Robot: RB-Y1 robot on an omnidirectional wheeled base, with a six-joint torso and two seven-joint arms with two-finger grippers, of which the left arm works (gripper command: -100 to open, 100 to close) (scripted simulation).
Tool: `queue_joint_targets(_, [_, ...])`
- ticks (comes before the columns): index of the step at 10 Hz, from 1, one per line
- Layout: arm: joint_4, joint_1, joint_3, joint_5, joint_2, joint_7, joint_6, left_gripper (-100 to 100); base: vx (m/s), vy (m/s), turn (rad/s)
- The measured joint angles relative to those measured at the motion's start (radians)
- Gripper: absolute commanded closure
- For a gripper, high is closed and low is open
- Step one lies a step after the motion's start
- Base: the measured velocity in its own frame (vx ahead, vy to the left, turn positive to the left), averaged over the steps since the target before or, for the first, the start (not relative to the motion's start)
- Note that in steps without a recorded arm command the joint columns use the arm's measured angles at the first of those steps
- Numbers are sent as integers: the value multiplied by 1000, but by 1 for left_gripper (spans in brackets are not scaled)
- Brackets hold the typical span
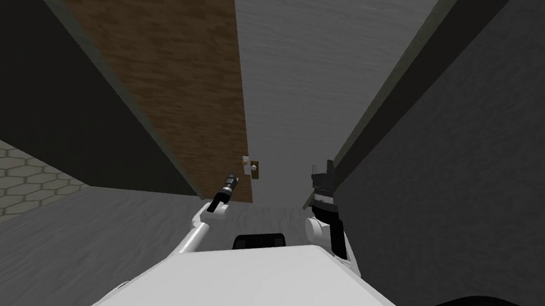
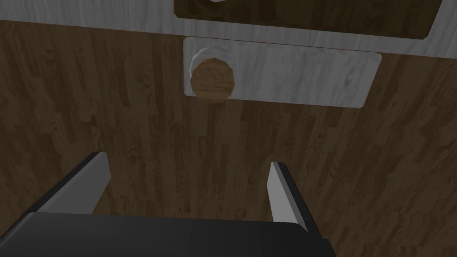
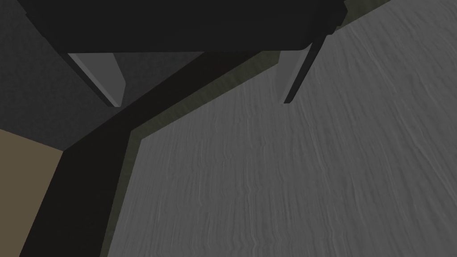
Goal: Pull the door open
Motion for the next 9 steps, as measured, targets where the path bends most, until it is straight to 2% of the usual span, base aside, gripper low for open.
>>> queue_joint_targets(1, [2,-2,-1,0,-1,0,0,-100,-96,75,136])
queue_joint_targets(2, [32,-2,17,3,8,-1,-11,-100,-159,112,74])
queue_joint_targets(3, [38,12,33,7,23,0,-15,-100,-142,105,19])
queue_joint_targets(4, [29,30,50,10,37,0,-10,-100,-120,69,12])
queue_joint_targets(5, [36,35,71,13,45,-3,-4,-100,-93,29,-3])
queue_joint_targets(7, [82,23,109,25,83,5,-8,-100,-58,8,-32])
queue_joint_targets(8, [94,36,130,29,95,6,-17,-100,-26,-2,-46])
queue_joint_targets(9, [72,53,147,34,113,9,-5,-100,-4,-7,-69])
